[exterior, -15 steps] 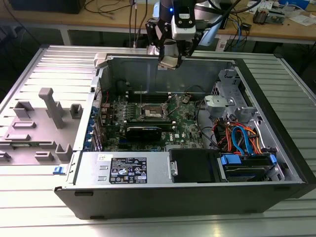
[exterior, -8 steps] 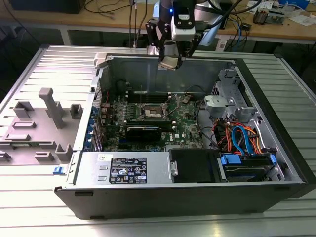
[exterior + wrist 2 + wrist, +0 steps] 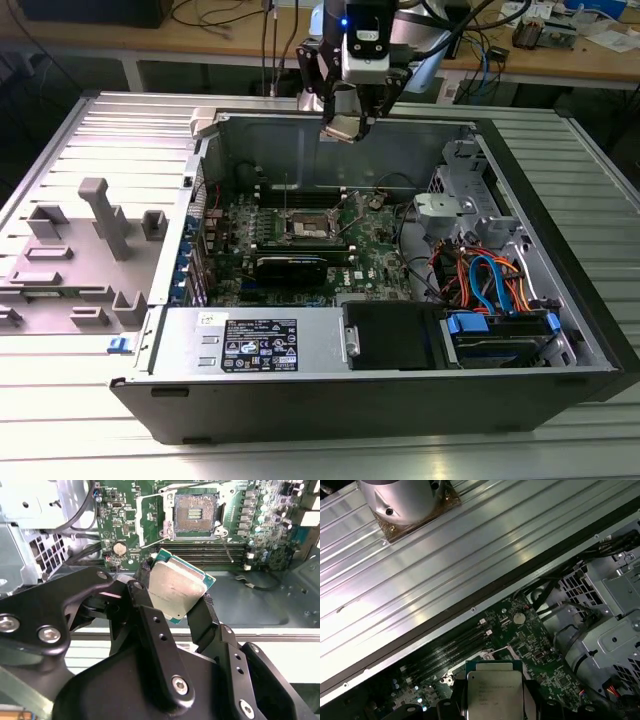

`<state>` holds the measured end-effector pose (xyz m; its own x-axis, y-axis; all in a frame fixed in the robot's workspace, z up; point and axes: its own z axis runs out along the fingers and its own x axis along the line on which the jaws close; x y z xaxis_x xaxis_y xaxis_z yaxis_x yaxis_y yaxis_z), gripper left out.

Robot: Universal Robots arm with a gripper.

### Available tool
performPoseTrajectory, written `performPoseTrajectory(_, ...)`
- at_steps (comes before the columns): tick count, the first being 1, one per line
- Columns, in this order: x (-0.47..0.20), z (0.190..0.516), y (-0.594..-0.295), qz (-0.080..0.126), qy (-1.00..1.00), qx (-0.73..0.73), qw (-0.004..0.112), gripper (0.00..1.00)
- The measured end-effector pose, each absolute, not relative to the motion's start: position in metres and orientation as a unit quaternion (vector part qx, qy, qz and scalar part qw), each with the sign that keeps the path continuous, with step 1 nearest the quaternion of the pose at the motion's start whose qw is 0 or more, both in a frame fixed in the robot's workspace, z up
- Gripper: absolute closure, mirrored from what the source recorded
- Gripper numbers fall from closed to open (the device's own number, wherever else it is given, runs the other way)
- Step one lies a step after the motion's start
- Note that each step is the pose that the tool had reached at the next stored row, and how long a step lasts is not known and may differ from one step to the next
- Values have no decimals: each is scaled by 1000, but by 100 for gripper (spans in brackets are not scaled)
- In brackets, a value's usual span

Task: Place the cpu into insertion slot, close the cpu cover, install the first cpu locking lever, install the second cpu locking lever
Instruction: 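Place the cpu into insertion slot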

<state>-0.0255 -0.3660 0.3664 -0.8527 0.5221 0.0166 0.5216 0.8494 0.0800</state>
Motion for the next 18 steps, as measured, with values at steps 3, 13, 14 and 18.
performPoseTrajectory(3,-25,366,-366,40,955,293,4,46)
performPoseTrajectory(13,-25,364,-366,39,938,345,5,46)
performPoseTrajectory(14,-25,364,-366,39,938,345,5,46)
performPoseTrajectory(18,-25,363,-366,38,929,367,6,46)
